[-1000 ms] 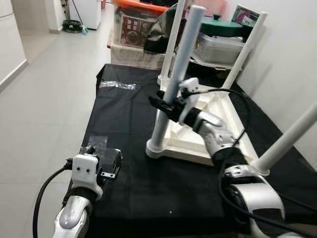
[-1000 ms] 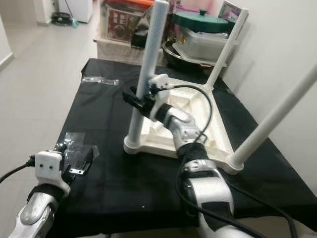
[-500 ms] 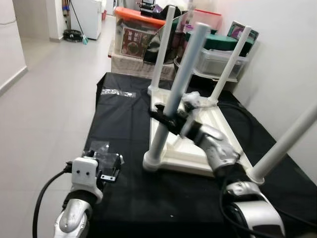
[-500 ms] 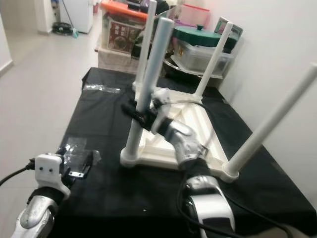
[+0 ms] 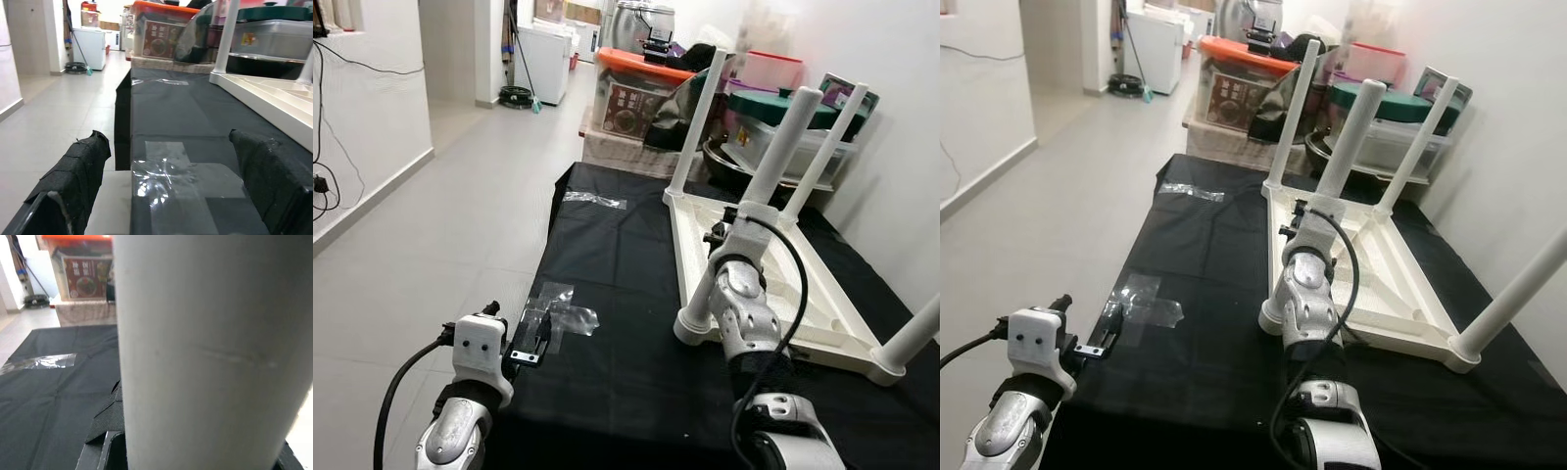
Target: Building children table
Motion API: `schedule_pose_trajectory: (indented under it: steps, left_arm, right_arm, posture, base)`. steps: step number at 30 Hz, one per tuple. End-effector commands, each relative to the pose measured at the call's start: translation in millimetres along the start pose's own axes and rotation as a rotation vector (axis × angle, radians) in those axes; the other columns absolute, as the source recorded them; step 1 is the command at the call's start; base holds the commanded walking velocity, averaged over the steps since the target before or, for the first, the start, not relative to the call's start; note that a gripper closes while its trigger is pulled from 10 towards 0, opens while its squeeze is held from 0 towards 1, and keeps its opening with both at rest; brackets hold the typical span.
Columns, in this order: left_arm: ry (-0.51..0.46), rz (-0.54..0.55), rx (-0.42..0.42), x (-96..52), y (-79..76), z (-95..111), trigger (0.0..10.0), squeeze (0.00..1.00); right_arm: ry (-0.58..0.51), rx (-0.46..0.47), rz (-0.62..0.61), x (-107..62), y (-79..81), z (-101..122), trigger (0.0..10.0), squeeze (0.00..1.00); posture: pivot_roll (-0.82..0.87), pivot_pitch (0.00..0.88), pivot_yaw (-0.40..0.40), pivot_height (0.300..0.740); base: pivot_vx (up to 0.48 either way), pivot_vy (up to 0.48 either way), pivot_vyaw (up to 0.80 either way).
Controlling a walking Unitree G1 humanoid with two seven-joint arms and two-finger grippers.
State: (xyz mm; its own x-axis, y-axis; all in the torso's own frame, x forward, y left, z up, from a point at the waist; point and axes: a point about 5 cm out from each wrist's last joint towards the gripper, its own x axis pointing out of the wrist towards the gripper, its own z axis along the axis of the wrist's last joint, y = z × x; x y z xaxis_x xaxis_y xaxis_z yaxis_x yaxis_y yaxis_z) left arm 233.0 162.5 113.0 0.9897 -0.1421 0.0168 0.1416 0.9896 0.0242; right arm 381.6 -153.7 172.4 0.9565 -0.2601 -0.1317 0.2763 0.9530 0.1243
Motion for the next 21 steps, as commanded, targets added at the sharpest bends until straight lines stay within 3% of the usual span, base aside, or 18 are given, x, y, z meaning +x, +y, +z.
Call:
schedule_pose_trajectory:
  steps: [1, 2, 3, 8, 9, 11, 12, 14, 15, 16, 17, 19, 20, 21]
  left_arm:
    - [0.001, -0.013, -0.007, 2.0, -3.5, 0, 10.0, 0.0]
    - [0.001, -0.013, -0.007, 2.2, -3.5, 0, 10.0, 0.0]
    - [0.0, -0.014, -0.005, 2.2, -3.5, 0, 10.0, 0.0]
    - [-0.002, -0.015, -0.004, 2.9, -3.9, 0, 10.0, 0.0]
    - [-0.003, -0.014, -0.004, 3.2, -4.3, 1, 10.0, 0.0]
    - [-0.006, -0.012, -0.003, 3.4, -4.5, 1, 10.0, 0.0]
    - [-0.007, -0.011, -0.004, 3.8, -4.8, 1, 10.0, 0.0]
    - [-0.007, -0.011, -0.004, 3.8, -4.8, 1, 10.0, 0.0]
    - [-0.008, -0.012, -0.004, 4.2, -4.9, 1, 10.0, 0.0]
    - [-0.008, -0.018, -0.005, 4.8, -6.1, 1, 10.0, 0.0]
    - [-0.008, -0.018, -0.005, 4.8, -6.1, 1, 10.0, 0.0]
    - [-0.009, -0.027, -0.004, 5.5, -8.0, 1, 10.0, 0.0]
    - [-0.009, -0.027, -0.004, 5.5, -8.0, 1, 10.0, 0.0]
    - [-0.009, -0.029, -0.003, 5.6, -8.5, 1, 10.0, 0.0]
  right_arm:
    - [0.15, -0.058, 0.01, 0.2, -6.8, -31, 10.0, 0.0]
    - [0.14, -0.049, 0.002, 1.6, -2.6, -29, 10.0, 0.0]
    - [0.091, -0.027, 0.028, 5.0, 1.8, -20, 10.0, 1.0]
    - [0.009, -0.011, 0.007, 15.4, -1.7, 6, 10.0, 1.0]
    - [0.006, 0.002, 0.018, 21.0, -7.3, 16, 10.0, 0.0]
    - [-0.035, 0.065, 0.149, 29.5, -10.8, 40, 10.0, 0.0]
    - [-0.071, 0.106, 0.339, 29.4, -4.2, 51, 10.0, 0.0]
    - [-0.071, 0.106, 0.339, 29.4, -4.2, 51, 10.0, 0.0]
    - [-0.096, 0.129, 0.469, 27.7, 1.0, 57, 10.0, 0.0]
    - [-0.112, 0.144, 0.712, 20.1, 9.6, 54, 10.0, 0.0]
    - [-0.112, 0.144, 0.712, 20.1, 9.6, 54, 10.0, 0.0]
    - [-0.094, 0.12, 1.011, 6.6, 22.7, 38, 10.0, 0.0]
    - [-0.094, 0.12, 1.011, 6.6, 22.7, 38, 10.0, 0.0]
    - [-0.077, 0.098, 1.087, 2.0, 27.6, 30, 10.0, 0.0]
  posture:
    - [0.12, 0.0, -0.194, 0.74]
    - [0.12, 0.0, -0.194, 0.74]
    - [0.12, 0.0, -0.194, 0.74]
    - [0.13, 0.0, -0.196, 0.74]
    - [0.13, 0.0, -0.204, 0.74]
    - [0.14, 0.0, -0.207, 0.74]
    - [0.13, 0.0, -0.204, 0.74]
    - [0.13, 0.0, -0.204, 0.74]
    - [0.13, 0.0, -0.204, 0.74]
    - [0.13, 0.0, -0.203, 0.74]
    - [0.13, 0.0, -0.203, 0.74]
    - [0.15, 0.0, -0.215, 0.74]
    - [0.15, 0.0, -0.215, 0.74]
    - [0.15, 0.0, -0.215, 0.74]
  base:
    - [0.0, 0.0, 0.0]
    - [0.0, 0.0, 0.0]
    - [0.0, 0.0, 0.0]
    - [0.0, 0.0, 0.0]
    - [0.0, 0.0, 0.0]
    - [0.0, 0.0, 0.0]
    - [0.0, 0.0, 0.0]
    - [0.0, 0.0, 0.0]
    - [0.0, 0.0, 0.0]
    - [0.0, 0.0, 0.0]
    - [0.0, 0.0, 0.0]
    - [0.0, 0.0, 0.0]
    - [0.0, 0.0, 0.0]
    - [0.0, 0.0, 0.0]
